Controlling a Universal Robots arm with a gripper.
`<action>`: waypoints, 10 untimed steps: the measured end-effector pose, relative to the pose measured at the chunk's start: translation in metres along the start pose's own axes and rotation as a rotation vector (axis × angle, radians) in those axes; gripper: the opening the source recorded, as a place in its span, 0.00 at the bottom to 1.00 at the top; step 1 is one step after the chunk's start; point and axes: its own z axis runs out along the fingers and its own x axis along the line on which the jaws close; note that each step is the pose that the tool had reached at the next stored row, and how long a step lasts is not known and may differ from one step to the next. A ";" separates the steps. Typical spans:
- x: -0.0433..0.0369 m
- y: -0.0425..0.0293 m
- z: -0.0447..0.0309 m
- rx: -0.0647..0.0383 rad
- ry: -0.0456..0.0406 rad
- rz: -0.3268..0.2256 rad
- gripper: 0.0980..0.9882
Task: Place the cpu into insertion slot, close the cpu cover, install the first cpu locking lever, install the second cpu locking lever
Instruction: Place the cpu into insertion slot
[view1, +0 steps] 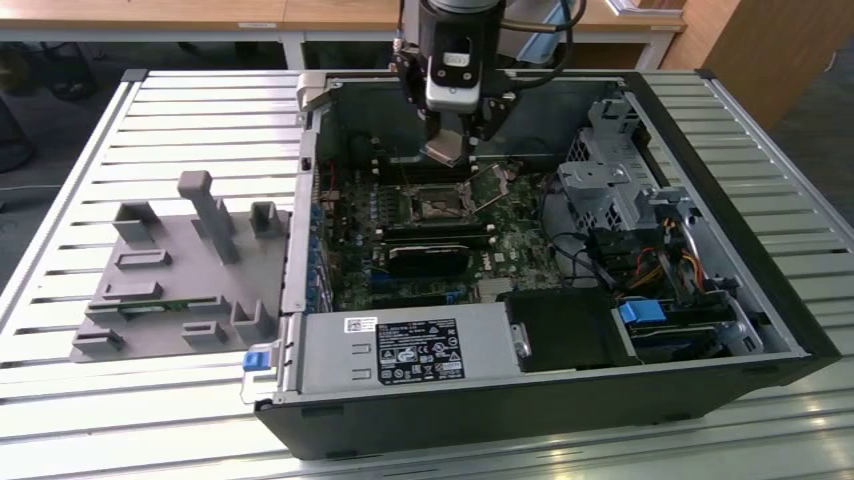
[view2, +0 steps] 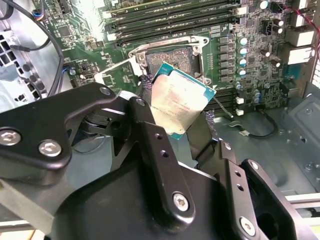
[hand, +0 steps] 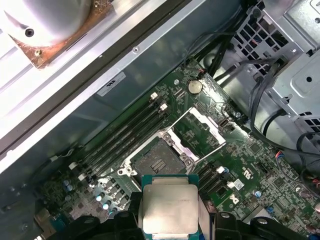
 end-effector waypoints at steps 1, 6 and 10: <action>0.0000 0.0000 0.0002 0.000 -0.0002 0.002 0.48; 0.0000 -0.0001 0.0010 0.000 -0.0011 0.013 0.48; 0.0000 -0.0001 0.0017 0.000 -0.0019 0.022 0.48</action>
